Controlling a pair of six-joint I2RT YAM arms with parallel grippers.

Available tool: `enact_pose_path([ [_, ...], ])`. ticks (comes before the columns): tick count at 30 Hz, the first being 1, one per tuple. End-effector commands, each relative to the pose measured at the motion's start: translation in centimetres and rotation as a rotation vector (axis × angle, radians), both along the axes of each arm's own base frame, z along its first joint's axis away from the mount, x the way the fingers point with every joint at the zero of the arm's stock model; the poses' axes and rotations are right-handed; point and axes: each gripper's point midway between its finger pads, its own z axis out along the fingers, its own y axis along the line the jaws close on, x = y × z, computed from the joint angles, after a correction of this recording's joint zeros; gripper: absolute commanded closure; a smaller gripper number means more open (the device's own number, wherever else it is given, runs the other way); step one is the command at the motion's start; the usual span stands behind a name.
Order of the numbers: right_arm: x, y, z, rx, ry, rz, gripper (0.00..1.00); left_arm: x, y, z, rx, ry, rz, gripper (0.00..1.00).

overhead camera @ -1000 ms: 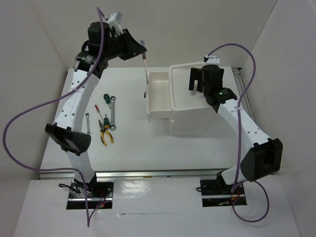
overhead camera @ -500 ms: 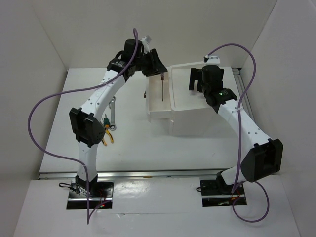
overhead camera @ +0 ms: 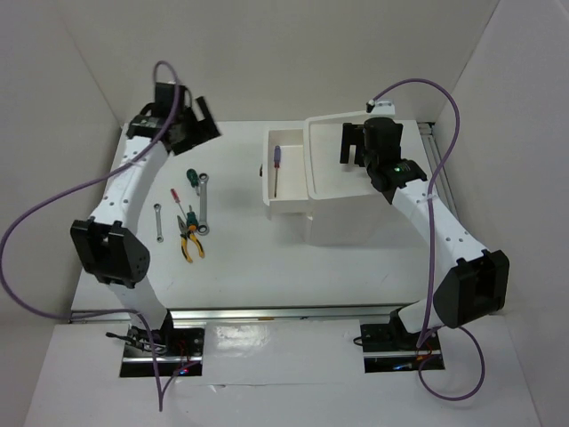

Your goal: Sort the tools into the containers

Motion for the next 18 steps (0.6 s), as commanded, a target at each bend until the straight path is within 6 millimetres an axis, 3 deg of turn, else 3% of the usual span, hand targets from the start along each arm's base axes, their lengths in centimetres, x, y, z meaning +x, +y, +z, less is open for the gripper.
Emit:
enact_pose_path([
  [1, -3.2, 0.6, -9.3, 0.016, 0.299, 0.032, 0.0, -3.1, 11.6, -7.2, 0.137, 0.229, 0.249, 0.04],
  [2, -3.3, 1.0, -9.4, 0.015, 0.299, 0.041, 0.0, -4.0, 13.9, -10.0, 0.121, 0.295, 0.289, 0.05],
  [5, -3.6, 0.9, -9.8, 0.013, 0.303, 0.041, 0.0, -5.5, 16.0, -13.9, 0.112, 0.395, 0.32, 0.08],
  [6, -3.7, 1.1, -10.1, 0.019, 0.307, 0.051, 0.0, -5.0, 17.0, -14.6, 0.107, 0.396, 0.343, 0.08],
  [14, -3.9, 1.5, -9.8, 0.016, 0.301, 0.074, 0.0, -2.1, 17.9, -18.1, 0.106, 0.449, 0.326, 0.09],
  [18, -4.0, 1.9, -9.8, 0.015, 0.301, 0.083, 0.0, -1.7, 18.6, -19.9, 0.114, 0.499, 0.338, 0.12],
])
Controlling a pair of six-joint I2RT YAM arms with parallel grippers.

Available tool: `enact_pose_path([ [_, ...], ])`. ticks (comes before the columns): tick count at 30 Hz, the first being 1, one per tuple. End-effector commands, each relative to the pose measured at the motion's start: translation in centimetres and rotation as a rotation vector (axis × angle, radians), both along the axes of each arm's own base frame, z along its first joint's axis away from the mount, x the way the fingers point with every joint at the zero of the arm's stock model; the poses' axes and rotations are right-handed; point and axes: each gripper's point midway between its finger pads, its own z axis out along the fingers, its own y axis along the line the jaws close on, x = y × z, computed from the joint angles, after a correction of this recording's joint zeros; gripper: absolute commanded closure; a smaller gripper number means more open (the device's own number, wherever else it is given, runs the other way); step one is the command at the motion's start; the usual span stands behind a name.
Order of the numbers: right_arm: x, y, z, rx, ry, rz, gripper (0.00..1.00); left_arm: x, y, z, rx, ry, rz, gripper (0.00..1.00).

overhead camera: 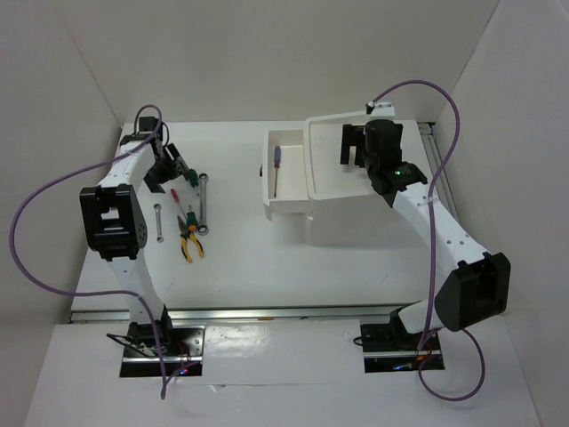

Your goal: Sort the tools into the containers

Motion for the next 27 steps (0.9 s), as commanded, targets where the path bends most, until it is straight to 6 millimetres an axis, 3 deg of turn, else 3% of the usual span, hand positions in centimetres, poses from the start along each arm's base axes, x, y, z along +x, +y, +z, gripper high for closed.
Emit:
enact_pose_path([
  [1, -3.9, 1.6, -9.9, 0.021, 0.327, 0.056, 0.0, 0.7, 0.7, -0.3, 0.003, 0.003, 0.002, 0.14],
  [3, -3.9, 1.6, -9.9, 0.021, 0.327, 0.056, 0.0, 0.3, 0.6, -2.2, -0.007, 0.042, 0.012, 0.17],
  [11, -3.7, 1.4, -9.1, 0.014, 0.308, 0.054, 0.0, -1.9, 0.8, -6.6, 0.004, 0.164, 0.031, 0.27],
  [17, -3.8, 1.4, -8.7, 0.019, 0.29, 0.055, 0.0, -2.2, 1.3, -8.4, 0.004, 0.211, 0.052, 0.34],
  [20, -3.9, 1.4, -8.3, 0.022, 0.282, 0.056, 0.0, -1.9, 1.3, -9.2, -0.001, 0.254, 0.051, 0.56],
  [22, -3.9, 1.4, -8.3, 0.022, 0.282, 0.056, 0.0, -2.5, 1.1, -10.4, -0.017, 0.298, 0.047, 0.61],
  [23, -3.9, 1.2, -7.9, 0.02, 0.271, 0.048, 0.0, -2.2, 1.1, -10.5, -0.016, 0.293, 0.047, 0.68],
  [25, -4.1, 1.1, -8.3, 0.018, 0.28, 0.048, 0.0, -2.1, 1.0, -10.8, -0.024, 0.305, 0.036, 0.93],
  [26, -4.1, 0.9, -7.9, 0.015, 0.267, 0.038, 0.0, -1.7, 0.7, -10.8, -0.042, 0.297, 0.03, 1.0],
  [27, -3.9, 1.0, -7.7, 0.018, 0.258, 0.039, 0.0, -1.7, 0.4, -10.8, -0.056, 0.295, 0.014, 1.0],
])
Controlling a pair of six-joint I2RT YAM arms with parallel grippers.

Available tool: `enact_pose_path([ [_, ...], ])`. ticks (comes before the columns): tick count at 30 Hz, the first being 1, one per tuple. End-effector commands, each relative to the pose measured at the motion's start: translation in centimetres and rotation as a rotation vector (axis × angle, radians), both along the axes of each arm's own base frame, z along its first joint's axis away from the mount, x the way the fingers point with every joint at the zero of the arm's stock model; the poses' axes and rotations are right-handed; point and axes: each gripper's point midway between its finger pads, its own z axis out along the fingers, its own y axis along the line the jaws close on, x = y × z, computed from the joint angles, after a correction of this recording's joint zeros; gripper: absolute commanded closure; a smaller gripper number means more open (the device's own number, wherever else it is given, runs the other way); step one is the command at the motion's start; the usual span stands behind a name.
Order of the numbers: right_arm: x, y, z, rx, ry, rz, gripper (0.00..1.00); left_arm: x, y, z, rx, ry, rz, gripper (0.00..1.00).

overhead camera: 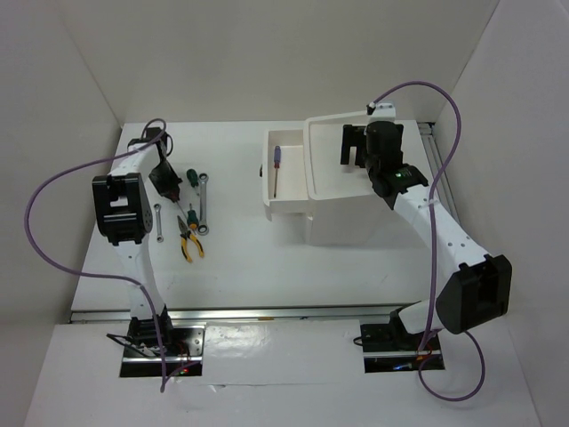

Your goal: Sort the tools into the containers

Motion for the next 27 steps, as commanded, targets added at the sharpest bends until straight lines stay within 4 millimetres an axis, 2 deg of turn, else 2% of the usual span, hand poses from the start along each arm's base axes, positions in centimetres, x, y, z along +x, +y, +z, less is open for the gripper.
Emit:
enact_pose_path([
  [1, -3.7, 0.9, -8.1, 0.012, 0.277, 0.033, 0.0, -0.4, -0.7, -3.0, -0.05, 0.061, -0.022, 1.0],
  [2, -3.7, 0.9, -8.1, 0.012, 0.277, 0.033, 0.0, -0.2, -0.8, -2.1, -0.056, 0.043, -0.024, 1.0],
  [5, -3.9, 0.9, -8.2, 0.009, 0.286, 0.032, 0.0, 2.0, 0.0, 4.7, -0.002, -0.127, -0.004, 1.0],
  [6, -3.7, 0.9, -7.8, 0.012, 0.277, 0.033, 0.0, 2.9, 0.5, 7.6, 0.006, -0.201, 0.014, 1.0],
  [7, -3.7, 0.9, -7.8, 0.012, 0.277, 0.033, 0.0, 3.1, 0.5, 11.8, 0.019, -0.292, 0.013, 1.0],
  [8, -3.7, 0.9, -7.8, 0.012, 0.277, 0.033, 0.0, 3.5, 0.3, 14.5, 0.011, -0.357, 0.005, 1.0],
  [9, -3.7, 1.0, -7.8, 0.02, 0.277, 0.028, 0.0, 3.9, 0.3, 18.1, 0.021, -0.43, 0.004, 1.0],
  [11, -3.7, 1.0, -7.8, 0.02, 0.277, 0.028, 0.0, 3.1, -0.2, 23.2, 0.036, -0.513, -0.019, 1.0],
  [12, -3.7, 0.8, -7.8, 0.016, 0.275, 0.021, 0.0, 3.5, -0.8, 26.5, 0.043, -0.582, -0.032, 1.0],
  [14, -3.7, 0.8, -7.8, 0.016, 0.275, 0.02, 0.0, 2.5, -1.6, 29.6, 0.042, -0.617, -0.077, 1.0],
  [15, -3.9, 0.8, -7.9, 0.013, 0.284, 0.02, 0.0, 2.6, -2.9, 32.2, 0.009, -0.686, -0.113, 1.0],
  [18, -3.9, 0.6, -7.9, 0.008, 0.282, 0.012, 0.0, 2.3, -5.0, 35.0, -0.083, -0.769, -0.179, 1.0],
  [19, -3.9, 0.6, -7.9, 0.008, 0.282, 0.012, 0.0, 2.0, -8.1, 36.5, -0.208, -0.836, -0.271, 1.0],
  [21, -3.9, 0.6, -7.9, 0.008, 0.282, 0.012, 0.0, 1.4, -12.8, 38.8, -0.389, -0.944, -0.399, 1.0],
  [22, -3.6, 0.7, -7.9, 0.008, 0.282, 0.012, 0.0, 0.9, -15.9, 39.5, -0.455, -0.97, -0.479, 1.0],
  [24, -3.8, 0.6, -8.0, 0.005, 0.29, 0.012, 0.0, 0.0, -19.8, 40.0, -0.552, -0.981, -0.547, 1.0],
  [25, -3.8, 0.6, -8.0, 0.005, 0.29, 0.012, 0.0, -0.9, -23.1, 40.5, -0.609, -0.988, -0.626, 1.0],
  [26, -3.8, 0.6, -8.0, 0.005, 0.29, 0.012, 0.0, -0.8, -24.6, 42.0, -0.635, -1.049, -0.655, 1.0],
  [27, -3.8, 0.6, -8.0, 0.005, 0.29, 0.012, 0.0, -0.6, -25.8, 42.1, -0.632, -1.062, -0.668, 1.0],
])
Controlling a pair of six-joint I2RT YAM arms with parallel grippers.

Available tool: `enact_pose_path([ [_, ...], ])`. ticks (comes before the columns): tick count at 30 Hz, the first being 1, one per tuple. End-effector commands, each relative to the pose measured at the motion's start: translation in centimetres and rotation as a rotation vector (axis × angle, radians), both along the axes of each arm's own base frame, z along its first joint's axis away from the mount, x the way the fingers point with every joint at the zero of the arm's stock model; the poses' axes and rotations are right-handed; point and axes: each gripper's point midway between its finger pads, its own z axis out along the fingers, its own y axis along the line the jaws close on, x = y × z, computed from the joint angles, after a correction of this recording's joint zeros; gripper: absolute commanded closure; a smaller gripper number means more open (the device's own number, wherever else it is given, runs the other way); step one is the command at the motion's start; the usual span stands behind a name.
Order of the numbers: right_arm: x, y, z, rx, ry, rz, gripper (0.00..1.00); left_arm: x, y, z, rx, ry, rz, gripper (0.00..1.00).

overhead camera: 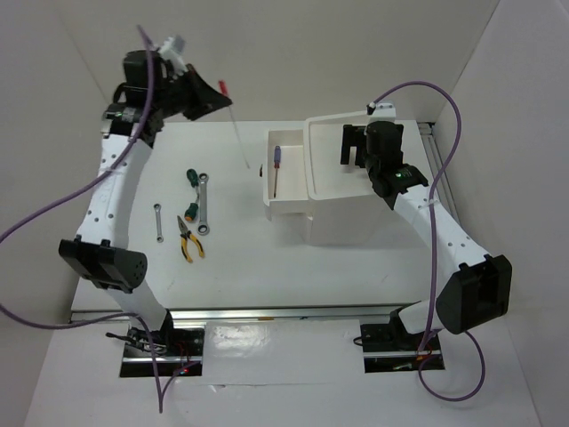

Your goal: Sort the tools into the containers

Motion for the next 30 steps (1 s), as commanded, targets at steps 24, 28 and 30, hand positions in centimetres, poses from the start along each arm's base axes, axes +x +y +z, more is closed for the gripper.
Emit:
enact_pose_path([
  [24, -3.9, 0.4, -8.0, 0.001, 0.287, 0.006, 0.0, 3.7, -12.2, -5.5, -0.024, -0.079, -0.138, 0.38],
  [28, -3.6, 0.5, -8.0, 0.001, 0.287, 0.006, 0.0, 2.6, -6.4, -8.5, 0.028, 0.044, 0.099, 0.45],
  [30, -3.6, 0.5, -8.0, 0.001, 0.287, 0.006, 0.0, 1.3, -3.2, -10.9, 0.094, 0.092, 0.249, 0.55],
])
